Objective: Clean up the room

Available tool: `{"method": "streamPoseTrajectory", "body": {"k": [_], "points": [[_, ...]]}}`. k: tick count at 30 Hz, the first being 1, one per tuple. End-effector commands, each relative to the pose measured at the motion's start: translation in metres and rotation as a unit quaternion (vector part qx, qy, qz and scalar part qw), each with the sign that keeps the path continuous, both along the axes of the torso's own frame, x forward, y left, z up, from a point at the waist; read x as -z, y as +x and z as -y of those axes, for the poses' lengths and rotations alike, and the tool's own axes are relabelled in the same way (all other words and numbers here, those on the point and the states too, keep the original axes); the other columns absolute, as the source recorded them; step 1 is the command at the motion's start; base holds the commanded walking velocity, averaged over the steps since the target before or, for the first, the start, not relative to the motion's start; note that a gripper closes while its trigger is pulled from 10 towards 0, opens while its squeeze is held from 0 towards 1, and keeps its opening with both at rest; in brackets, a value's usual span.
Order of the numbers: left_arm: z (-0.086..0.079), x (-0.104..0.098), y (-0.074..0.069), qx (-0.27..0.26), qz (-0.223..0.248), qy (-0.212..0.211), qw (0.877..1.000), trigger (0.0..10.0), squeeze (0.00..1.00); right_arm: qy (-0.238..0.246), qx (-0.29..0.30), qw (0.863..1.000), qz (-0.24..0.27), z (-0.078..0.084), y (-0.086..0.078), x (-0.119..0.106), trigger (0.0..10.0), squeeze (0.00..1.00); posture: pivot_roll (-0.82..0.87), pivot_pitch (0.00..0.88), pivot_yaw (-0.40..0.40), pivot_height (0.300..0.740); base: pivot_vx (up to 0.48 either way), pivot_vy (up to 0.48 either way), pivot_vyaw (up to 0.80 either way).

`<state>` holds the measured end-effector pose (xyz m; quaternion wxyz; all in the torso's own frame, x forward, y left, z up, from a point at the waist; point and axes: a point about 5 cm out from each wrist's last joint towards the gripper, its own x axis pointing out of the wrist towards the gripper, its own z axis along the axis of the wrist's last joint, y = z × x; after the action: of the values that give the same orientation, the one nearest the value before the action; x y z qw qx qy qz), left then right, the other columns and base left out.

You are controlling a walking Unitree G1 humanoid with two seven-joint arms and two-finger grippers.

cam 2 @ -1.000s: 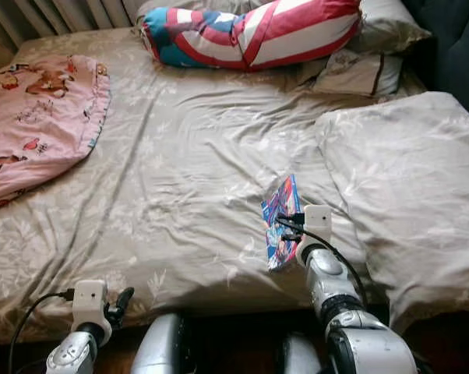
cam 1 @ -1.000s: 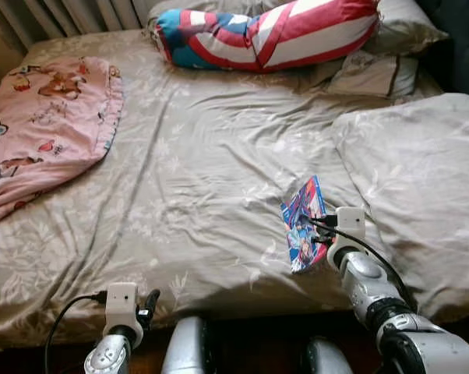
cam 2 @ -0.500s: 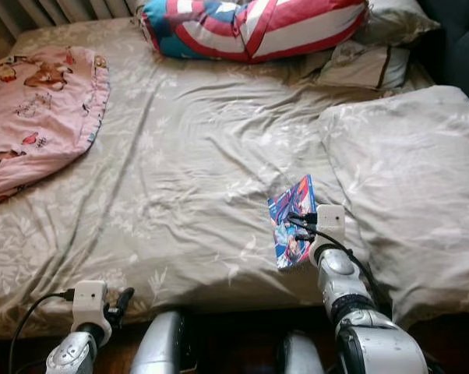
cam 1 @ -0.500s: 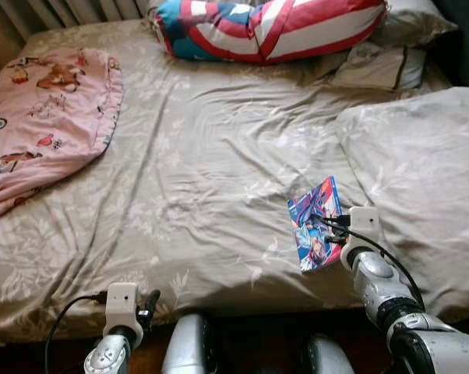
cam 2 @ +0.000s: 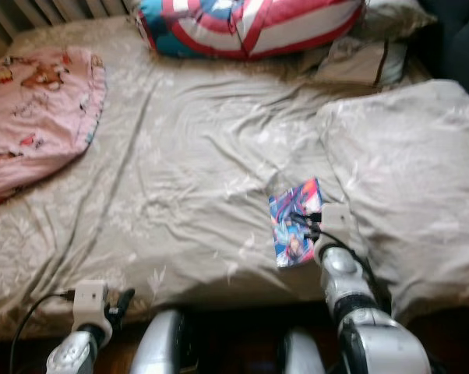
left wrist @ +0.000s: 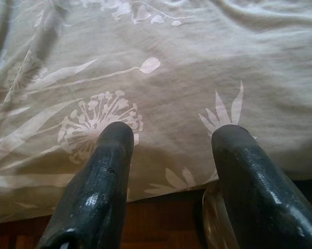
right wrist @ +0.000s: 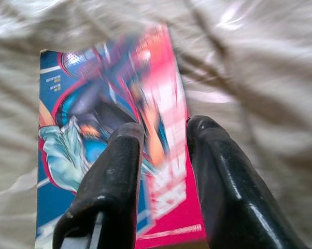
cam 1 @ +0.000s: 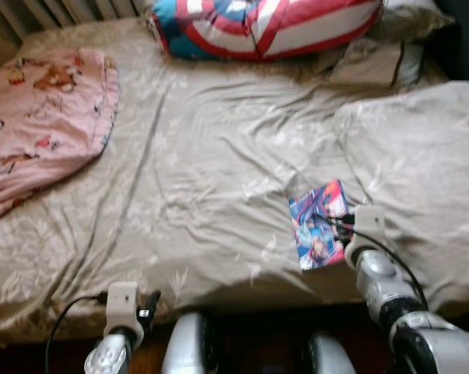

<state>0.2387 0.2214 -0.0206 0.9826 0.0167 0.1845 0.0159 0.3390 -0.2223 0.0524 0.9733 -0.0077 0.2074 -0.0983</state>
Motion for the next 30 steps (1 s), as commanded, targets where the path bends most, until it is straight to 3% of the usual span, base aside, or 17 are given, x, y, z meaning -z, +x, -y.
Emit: {"method": "streamPoseTrajectory", "body": {"k": [1,7,8,13,16,21,28,30], "points": [[-0.004,0.006,-0.008,-0.004,-0.019,0.002,1.0,10.0,0.0,0.005,0.003,1.0,0.001,-0.002,0.0,0.001,10.0,1.0,0.02,0.231,0.091,0.637,0.0,0.0,0.0],[-0.004,0.006,-0.008,-0.004,-0.02,0.002,1.0,10.0,0.0,-0.015,0.008,0.999,0.044,0.002,0.005,-0.012,10.0,1.0,0.02,0.227,0.092,0.637,0.0,0.0,0.0],[-0.003,0.006,-0.007,-0.003,-0.021,0.002,1.0,10.0,0.0,-0.017,-0.004,0.998,0.06,-0.002,0.007,-0.014,10.0,0.0,0.02,0.223,0.09,0.637,0.0,0.0,0.0],[-0.002,0.006,-0.005,-0.004,-0.022,0.0,1.0,10.0,0.0,-0.004,-0.046,0.994,0.096,-0.016,0.009,-0.017,10.0,0.0,0.01,0.211,0.086,0.637,0.0,0.0,0.0],[0.002,0.004,0.0,-0.006,-0.021,-0.004,1.0,10.0,0.0,0.033,-0.061,0.99,0.122,-0.03,0.002,-0.01,10.0,0.0,0.0,0.193,0.08,0.642,0.0,0.0,0.0],[0.006,0.002,0.008,-0.006,-0.02,-0.009,1.0,10.0,0.0,0.035,-0.087,0.99,0.102,-0.044,-0.01,0.007,10.0,0.0,-0.02,0.165,0.072,0.677,0.0,0.0,0.0],[0.012,0.002,0.013,-0.006,-0.032,-0.014,0.999,10.0,0.0,0.059,-0.084,0.993,0.059,-0.051,-0.03,0.033,10.0,0.0,-0.04,0.119,0.06,0.722,0.0,0.0,0.0],[0.015,0.002,0.016,-0.005,-0.038,-0.018,0.999,10.0,0.0,0.071,-0.094,0.993,0.03,-0.058,-0.043,0.048,10.0,0.0,-0.06,0.091,0.054,0.74,0.0,0.0,0.0]]}}
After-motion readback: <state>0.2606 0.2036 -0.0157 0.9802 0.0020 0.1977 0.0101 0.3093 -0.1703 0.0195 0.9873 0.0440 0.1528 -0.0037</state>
